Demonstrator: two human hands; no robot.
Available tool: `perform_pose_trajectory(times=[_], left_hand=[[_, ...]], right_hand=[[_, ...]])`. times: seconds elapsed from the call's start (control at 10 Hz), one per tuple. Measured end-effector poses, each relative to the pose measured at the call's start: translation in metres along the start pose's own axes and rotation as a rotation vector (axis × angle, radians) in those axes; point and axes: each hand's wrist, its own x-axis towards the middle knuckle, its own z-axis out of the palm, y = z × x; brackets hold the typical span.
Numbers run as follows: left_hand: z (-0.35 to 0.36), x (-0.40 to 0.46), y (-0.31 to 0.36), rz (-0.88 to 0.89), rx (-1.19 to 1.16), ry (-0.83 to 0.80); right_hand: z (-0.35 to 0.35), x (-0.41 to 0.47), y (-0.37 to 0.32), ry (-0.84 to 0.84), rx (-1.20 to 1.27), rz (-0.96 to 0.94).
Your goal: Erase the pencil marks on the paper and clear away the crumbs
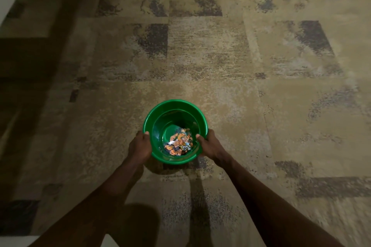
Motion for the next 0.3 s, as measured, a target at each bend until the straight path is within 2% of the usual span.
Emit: perform_pose_trajectory(times=[0.1,0.2,0.3], left_hand=[[-0.007,-0.022,0.005,0.100,0.064,0.022],[-0.016,-0.041,0.024,0.224,0.095,0.066],[-0.023,-0.057,0.050,0.294,0.097,0.075]], right_hand=[[-0.010,-0.012,-0.012,0.077,-0.153,-0.023],[-0.024,-0.039,-0.027,0.171,-0.393,-0.228],[-0.038,-0.068,-0.043,0.188,-0.491,-0.392]])
